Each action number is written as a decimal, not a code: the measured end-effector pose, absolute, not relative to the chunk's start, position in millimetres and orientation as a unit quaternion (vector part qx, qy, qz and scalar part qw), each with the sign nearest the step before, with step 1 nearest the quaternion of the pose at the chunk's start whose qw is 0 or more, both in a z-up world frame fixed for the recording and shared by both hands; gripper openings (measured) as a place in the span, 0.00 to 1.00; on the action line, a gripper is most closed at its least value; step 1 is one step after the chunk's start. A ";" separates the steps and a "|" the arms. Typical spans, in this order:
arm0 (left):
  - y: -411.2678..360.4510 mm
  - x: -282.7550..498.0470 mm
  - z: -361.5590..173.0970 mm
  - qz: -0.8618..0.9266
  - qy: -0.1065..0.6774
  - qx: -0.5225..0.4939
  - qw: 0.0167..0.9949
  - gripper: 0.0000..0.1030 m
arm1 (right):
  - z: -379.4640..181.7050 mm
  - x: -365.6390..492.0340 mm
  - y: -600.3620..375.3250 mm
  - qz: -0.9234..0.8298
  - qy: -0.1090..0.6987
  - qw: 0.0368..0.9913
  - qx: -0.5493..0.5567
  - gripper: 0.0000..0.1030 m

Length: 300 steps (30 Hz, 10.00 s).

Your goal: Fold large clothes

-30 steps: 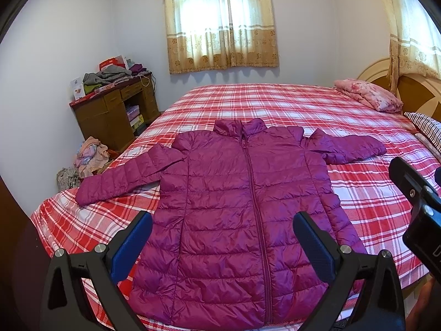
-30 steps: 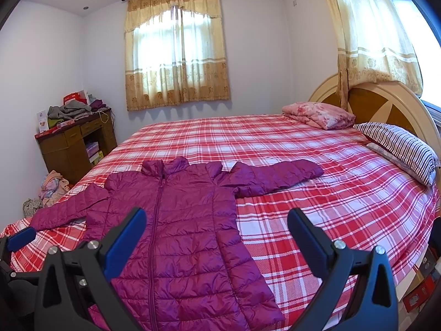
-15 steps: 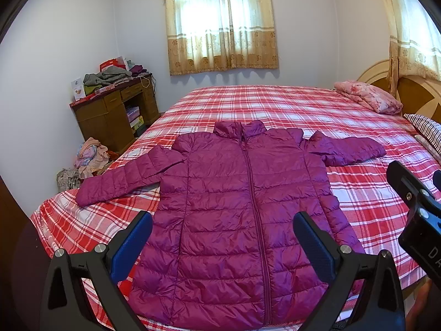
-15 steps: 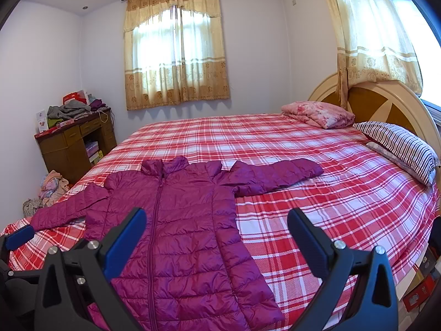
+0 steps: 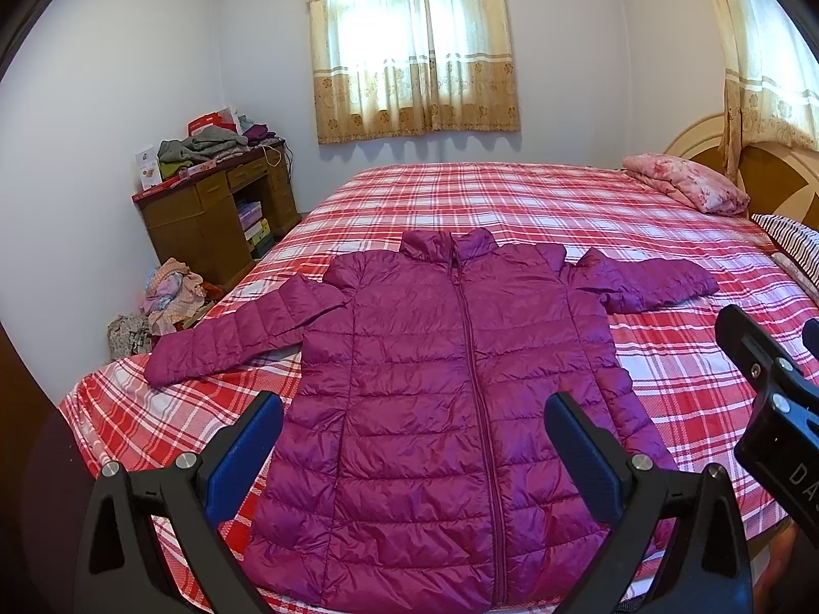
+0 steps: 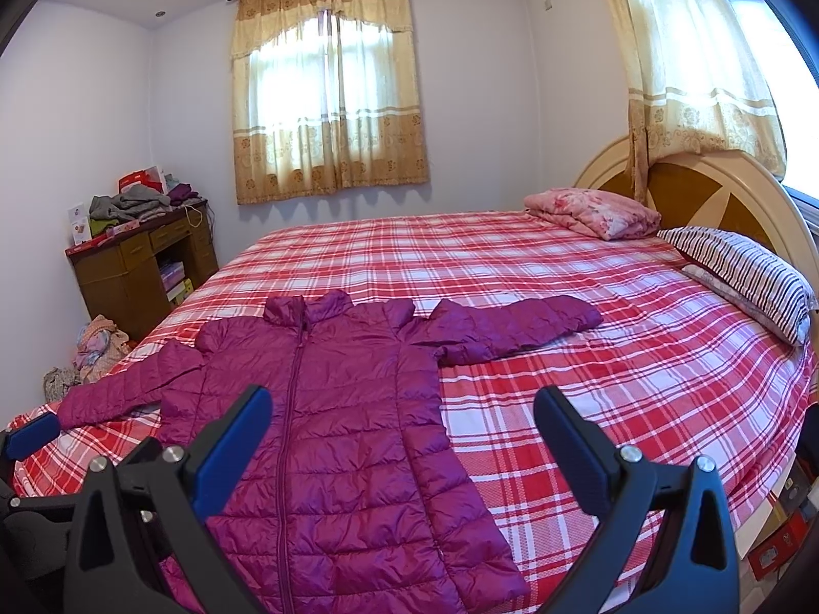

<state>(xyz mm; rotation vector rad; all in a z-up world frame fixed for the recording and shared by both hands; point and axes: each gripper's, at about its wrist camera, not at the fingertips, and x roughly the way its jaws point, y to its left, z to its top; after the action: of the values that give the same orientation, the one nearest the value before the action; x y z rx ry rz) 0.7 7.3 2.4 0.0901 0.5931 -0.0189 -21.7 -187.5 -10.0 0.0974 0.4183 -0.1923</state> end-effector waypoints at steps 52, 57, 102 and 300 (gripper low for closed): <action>94.0 287.5 -132.1 0.109 0.379 -0.027 0.919 0.99 | -156.7 281.2 -572.8 -0.305 0.360 0.828 0.303 0.71; 97.9 289.7 -160.0 0.114 0.389 -0.039 0.913 0.99 | -171.4 295.3 -567.0 -0.325 0.369 0.831 0.261 0.57; 138.2 211.4 -182.3 0.131 0.347 -0.088 0.925 0.99 | -96.1 289.6 -55.1 0.218 0.312 0.924 0.020 0.65; 85.3 347.1 -170.0 0.189 0.396 0.031 0.898 0.84 | -139.1 346.9 -142.9 0.100 0.425 0.899 0.007 0.25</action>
<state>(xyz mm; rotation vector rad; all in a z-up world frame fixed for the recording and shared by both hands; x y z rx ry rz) 347.1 85.3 -170.0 0.0638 0.8200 0.3911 346.9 -142.9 -139.1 0.0146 0.8803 0.2068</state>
